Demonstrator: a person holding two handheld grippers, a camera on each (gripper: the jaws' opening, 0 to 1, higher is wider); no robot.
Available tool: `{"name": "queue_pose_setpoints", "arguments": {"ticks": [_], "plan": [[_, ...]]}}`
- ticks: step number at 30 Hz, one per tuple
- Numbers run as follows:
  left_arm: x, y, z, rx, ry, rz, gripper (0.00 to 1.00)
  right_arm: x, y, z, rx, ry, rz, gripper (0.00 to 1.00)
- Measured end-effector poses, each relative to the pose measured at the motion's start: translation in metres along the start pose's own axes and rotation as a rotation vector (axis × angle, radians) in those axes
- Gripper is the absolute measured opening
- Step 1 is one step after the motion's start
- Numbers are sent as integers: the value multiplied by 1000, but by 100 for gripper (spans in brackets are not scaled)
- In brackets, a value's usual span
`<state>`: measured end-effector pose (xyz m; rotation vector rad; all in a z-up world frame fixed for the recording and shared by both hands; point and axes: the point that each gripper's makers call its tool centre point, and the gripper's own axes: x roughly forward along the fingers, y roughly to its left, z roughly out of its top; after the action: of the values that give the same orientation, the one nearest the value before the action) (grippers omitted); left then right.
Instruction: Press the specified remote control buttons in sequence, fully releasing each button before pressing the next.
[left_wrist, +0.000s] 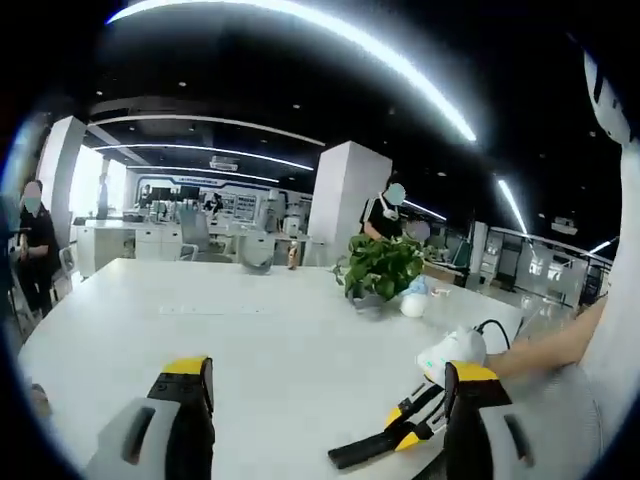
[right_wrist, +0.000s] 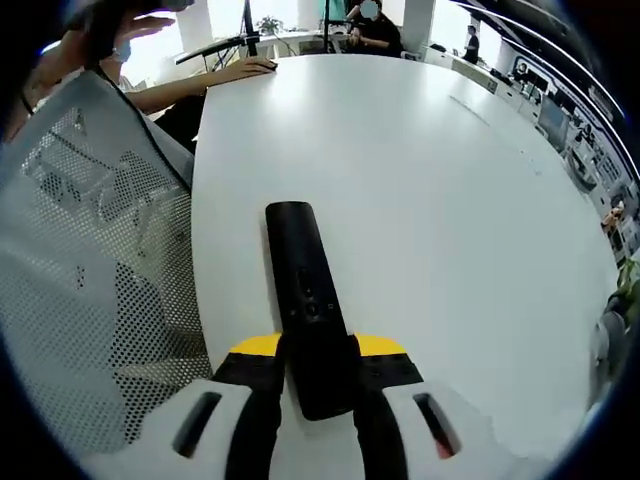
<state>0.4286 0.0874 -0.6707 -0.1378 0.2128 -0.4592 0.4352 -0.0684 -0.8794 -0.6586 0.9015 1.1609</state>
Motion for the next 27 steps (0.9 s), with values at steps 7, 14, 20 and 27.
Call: {"name": "queue_pose_setpoints", "arguments": {"ticks": [7, 14, 20, 27], "plan": [[-9, 22, 16, 51, -123, 120, 100, 1, 0, 1, 15, -15, -4, 26], [-3, 13, -5, 81, -18, 82, 100, 1, -2, 3, 50, -48, 3, 25], [2, -2, -19, 147, 54, 18, 100, 2, -2, 4, 20, -46, -10, 25], [-2, 6, -14, 162, 36, 54, 100, 3, -6, 4, 44, -47, -8, 25]]}}
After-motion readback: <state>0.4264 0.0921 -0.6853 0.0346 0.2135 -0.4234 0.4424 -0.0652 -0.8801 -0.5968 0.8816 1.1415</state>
